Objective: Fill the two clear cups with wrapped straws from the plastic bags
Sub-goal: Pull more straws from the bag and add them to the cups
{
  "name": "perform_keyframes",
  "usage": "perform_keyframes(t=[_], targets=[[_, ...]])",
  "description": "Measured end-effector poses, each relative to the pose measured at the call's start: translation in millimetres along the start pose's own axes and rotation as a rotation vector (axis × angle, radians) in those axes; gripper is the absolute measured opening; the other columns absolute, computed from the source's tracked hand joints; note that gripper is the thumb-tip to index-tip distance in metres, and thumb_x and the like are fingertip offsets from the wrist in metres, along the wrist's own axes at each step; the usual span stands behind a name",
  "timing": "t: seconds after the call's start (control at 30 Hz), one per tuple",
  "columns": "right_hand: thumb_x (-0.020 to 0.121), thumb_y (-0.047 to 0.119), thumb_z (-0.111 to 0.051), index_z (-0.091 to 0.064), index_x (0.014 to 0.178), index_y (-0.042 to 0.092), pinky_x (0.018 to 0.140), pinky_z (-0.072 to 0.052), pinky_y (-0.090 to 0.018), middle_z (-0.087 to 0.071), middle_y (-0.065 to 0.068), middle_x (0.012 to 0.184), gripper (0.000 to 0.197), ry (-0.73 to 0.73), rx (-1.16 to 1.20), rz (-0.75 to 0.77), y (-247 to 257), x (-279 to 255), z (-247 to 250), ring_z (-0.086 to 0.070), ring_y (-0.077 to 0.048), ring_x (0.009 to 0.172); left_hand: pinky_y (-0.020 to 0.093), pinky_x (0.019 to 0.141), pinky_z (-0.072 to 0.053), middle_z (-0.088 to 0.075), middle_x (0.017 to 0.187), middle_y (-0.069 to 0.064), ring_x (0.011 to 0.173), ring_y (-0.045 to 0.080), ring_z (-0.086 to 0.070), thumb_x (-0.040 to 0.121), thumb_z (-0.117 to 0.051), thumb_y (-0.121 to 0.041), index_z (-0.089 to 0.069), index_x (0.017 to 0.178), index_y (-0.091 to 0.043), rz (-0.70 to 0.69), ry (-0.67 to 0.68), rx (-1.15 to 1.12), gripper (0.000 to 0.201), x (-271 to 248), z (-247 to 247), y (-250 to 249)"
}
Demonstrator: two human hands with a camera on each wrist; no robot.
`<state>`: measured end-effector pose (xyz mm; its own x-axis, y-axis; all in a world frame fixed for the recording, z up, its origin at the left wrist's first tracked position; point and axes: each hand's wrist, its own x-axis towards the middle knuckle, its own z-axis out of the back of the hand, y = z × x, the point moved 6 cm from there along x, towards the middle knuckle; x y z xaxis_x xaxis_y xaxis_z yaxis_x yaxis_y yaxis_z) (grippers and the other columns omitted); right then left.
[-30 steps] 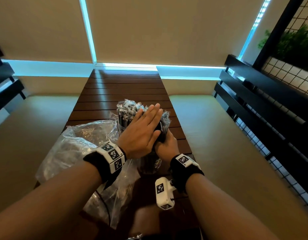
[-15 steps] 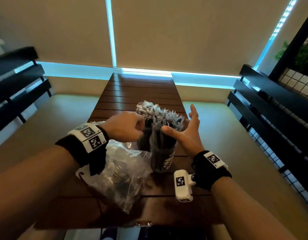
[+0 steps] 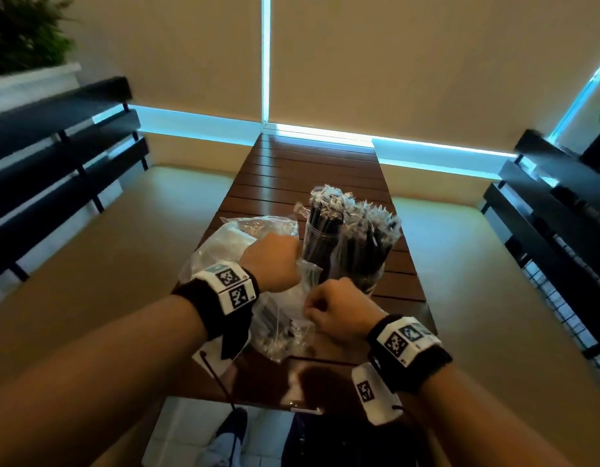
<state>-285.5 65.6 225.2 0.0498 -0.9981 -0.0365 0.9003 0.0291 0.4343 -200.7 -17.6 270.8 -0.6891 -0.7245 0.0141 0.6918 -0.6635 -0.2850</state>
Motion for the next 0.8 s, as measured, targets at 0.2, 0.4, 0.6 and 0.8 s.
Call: perform_keyframes(t=[0.2,0.4,0.6,0.8], targets=[[0.092,0.039,-0.057,-0.065,0.106,0.021,0.081,-0.051,-0.038,-0.065,-0.003,0.097,0.024,0.048,-0.024,-0.167,-21.4,58.0,-69.2,-0.063,-0.026,0.088,0.033,0.076,-0.054,-0.072,0.089,0.004,0.084,0.021,-0.065,0.083,-0.058,-0.013,-0.075,0.089,-0.012,-0.086,-0.055,-0.092,0.018,5.3,26.1,-2.3],[0.099,0.052,-0.046,-0.039,0.148,0.035,0.101,-0.045,-0.045,-0.046,-0.009,0.151,0.052,0.254,-0.019,-0.288,-87.9,103.0,-154.5,-0.049,-0.031,0.133,0.031,0.079,-0.053,-0.072,0.096,0.004,0.088,0.019,-0.064,0.086,-0.057,-0.007,-0.075,0.098,-0.011,-0.157,-0.026,-0.110,0.022,3.1,16.9,0.5],[0.102,0.023,-0.050,-0.053,0.138,0.007,0.106,-0.039,-0.042,-0.051,-0.017,0.143,0.040,0.333,-0.117,-0.281,-17.3,82.0,-94.9,-0.048,-0.037,0.132,0.020,0.071,-0.044,-0.069,0.097,0.001,0.087,0.015,-0.061,0.090,-0.060,-0.010,-0.073,0.100,-0.013,-0.152,-0.071,-0.123,0.017,8.7,6.4,15.6],[0.098,0.017,-0.050,-0.063,0.093,0.006,0.068,-0.038,-0.030,-0.063,-0.014,0.093,0.018,0.213,-0.086,-0.231,-9.8,84.8,-54.0,-0.056,-0.027,0.082,0.026,0.073,-0.044,-0.064,0.101,0.002,0.089,0.017,-0.056,0.089,-0.064,-0.014,-0.073,0.099,-0.016,-0.082,-0.104,-0.071,0.014,16.9,-7.1,25.6]])
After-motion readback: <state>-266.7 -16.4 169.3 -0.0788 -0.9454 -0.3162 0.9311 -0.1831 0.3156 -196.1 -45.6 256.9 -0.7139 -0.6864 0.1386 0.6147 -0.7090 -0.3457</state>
